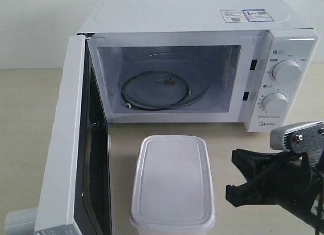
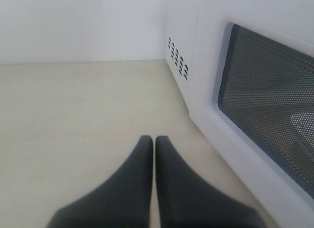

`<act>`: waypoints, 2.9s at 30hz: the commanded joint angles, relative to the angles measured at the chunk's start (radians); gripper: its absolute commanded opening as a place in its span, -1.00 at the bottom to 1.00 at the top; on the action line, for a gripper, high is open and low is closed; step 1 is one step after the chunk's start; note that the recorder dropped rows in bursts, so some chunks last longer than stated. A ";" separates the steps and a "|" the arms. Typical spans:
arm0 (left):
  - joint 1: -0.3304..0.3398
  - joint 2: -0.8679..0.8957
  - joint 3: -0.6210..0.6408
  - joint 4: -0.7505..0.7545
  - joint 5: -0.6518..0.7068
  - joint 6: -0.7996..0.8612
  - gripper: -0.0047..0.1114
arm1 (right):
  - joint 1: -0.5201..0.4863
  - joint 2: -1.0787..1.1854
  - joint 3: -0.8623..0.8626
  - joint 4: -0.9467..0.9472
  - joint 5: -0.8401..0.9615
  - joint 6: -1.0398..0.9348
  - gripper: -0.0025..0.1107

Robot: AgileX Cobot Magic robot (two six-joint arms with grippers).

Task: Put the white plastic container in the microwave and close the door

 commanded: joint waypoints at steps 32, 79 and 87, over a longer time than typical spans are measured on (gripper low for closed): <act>0.001 -0.004 0.003 0.001 0.001 0.002 -0.85 | -0.516 0.117 -0.370 -1.783 0.049 1.621 -0.96; 0.001 -0.004 0.003 0.001 0.001 0.002 -0.85 | -0.406 0.282 -0.370 -1.464 0.069 1.497 -0.07; 0.001 -0.004 0.003 0.001 0.001 0.002 -0.85 | -0.387 0.282 -0.370 -1.429 0.121 1.488 -0.08</act>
